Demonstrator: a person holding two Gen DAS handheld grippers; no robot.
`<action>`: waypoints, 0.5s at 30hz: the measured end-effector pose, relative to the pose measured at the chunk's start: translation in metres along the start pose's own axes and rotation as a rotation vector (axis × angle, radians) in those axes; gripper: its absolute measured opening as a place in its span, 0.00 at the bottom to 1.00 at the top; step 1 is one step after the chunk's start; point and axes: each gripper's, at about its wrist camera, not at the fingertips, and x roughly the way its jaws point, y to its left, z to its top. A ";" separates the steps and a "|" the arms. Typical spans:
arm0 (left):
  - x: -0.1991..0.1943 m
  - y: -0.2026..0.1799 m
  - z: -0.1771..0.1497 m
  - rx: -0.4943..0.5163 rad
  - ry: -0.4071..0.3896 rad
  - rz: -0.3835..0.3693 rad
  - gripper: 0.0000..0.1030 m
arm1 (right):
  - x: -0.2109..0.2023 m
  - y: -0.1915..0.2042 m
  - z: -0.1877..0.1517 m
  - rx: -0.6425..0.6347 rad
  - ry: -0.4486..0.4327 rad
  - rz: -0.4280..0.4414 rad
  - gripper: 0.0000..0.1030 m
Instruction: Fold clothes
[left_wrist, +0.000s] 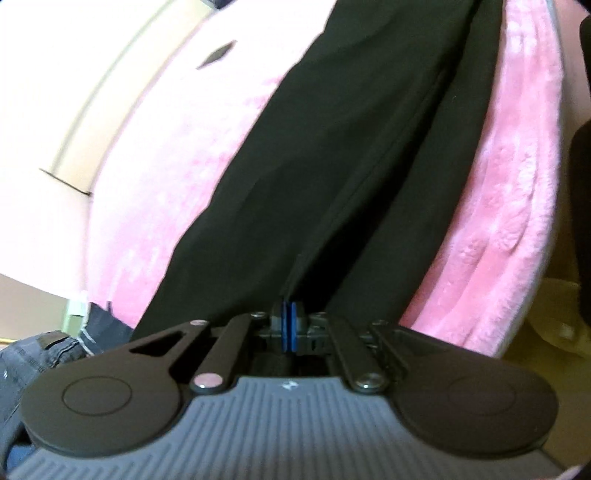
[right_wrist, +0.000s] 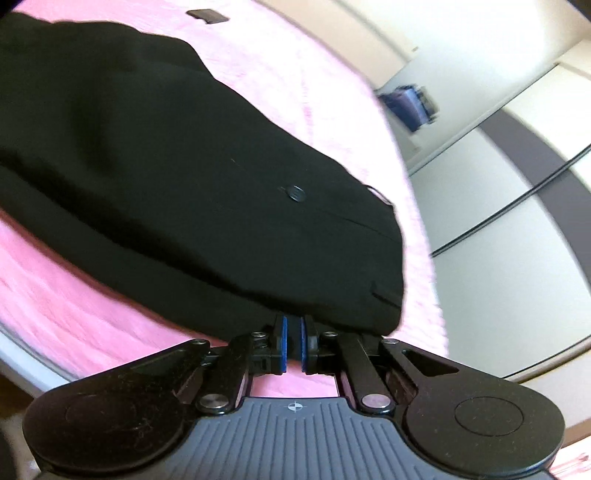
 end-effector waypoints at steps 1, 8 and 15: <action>0.002 -0.003 -0.001 -0.014 -0.011 0.017 0.01 | 0.001 0.003 -0.008 -0.009 -0.011 -0.021 0.03; -0.003 -0.016 -0.017 -0.039 -0.091 0.129 0.01 | 0.013 -0.010 -0.030 -0.025 -0.063 -0.121 0.03; -0.016 -0.028 -0.019 -0.059 -0.069 0.175 0.01 | 0.002 -0.012 -0.031 -0.052 -0.247 -0.181 0.99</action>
